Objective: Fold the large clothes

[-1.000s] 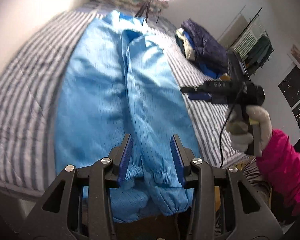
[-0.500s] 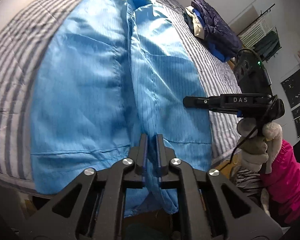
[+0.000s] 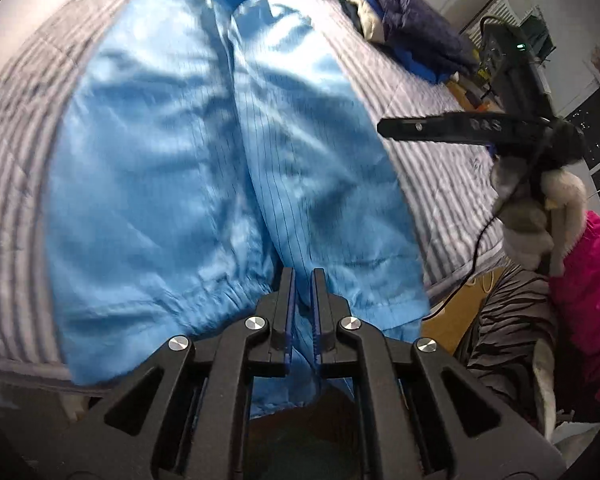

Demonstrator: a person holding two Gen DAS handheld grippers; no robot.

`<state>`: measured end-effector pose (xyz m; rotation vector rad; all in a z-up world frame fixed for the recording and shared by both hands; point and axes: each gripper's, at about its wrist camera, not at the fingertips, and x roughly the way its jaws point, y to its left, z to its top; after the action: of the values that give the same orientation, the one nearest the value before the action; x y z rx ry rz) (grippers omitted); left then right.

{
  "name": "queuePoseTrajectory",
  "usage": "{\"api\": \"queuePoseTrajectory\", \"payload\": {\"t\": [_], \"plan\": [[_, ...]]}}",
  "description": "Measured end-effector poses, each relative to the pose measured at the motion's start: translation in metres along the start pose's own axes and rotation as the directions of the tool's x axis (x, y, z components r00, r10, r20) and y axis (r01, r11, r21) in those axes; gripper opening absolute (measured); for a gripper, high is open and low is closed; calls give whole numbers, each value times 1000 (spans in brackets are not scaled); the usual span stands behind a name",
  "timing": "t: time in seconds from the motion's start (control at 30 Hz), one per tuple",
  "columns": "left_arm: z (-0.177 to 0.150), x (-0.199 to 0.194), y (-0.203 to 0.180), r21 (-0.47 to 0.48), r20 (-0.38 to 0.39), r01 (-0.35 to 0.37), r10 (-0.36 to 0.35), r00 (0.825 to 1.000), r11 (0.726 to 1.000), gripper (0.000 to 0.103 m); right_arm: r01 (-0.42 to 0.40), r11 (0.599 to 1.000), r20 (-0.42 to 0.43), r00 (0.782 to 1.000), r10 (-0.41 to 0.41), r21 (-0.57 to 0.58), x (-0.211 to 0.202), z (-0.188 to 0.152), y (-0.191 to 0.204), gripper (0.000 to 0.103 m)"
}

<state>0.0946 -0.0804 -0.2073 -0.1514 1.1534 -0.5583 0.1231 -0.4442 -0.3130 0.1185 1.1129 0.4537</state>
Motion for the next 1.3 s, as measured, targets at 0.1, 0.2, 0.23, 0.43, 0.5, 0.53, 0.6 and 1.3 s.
{"api": "queuePoseTrajectory", "payload": {"t": [0.1,0.2,0.23,0.43,0.5,0.53,0.6,1.3], "plan": [[7,-15,2,12,59,-16,15,998,1000,5,43,999,86,995,-43,1,0,27,0,36],[16,-9,1,25,58,-16,15,998,1000,5,54,998,147,988,-57,21,5,61,-6,33],[17,-1,0,24,45,-6,5,999,1000,5,28,999,161,986,-35,44,11,80,-9,32],[5,52,-18,52,-82,54,-49,995,997,5,-7,994,163,986,-12,112,60,152,-7,31],[0,56,-23,72,-83,57,-51,995,996,5,11,989,157,987,-34,145,83,179,-8,30],[-1,57,-25,87,-82,60,-53,995,994,5,5,988,156,987,-30,157,90,185,-10,30],[0,59,-24,90,-87,70,-62,994,994,5,-21,980,152,988,-9,196,111,206,-11,30],[-6,51,-27,115,-72,92,-84,994,989,5,-184,874,231,969,85,450,121,221,-129,54]]}}
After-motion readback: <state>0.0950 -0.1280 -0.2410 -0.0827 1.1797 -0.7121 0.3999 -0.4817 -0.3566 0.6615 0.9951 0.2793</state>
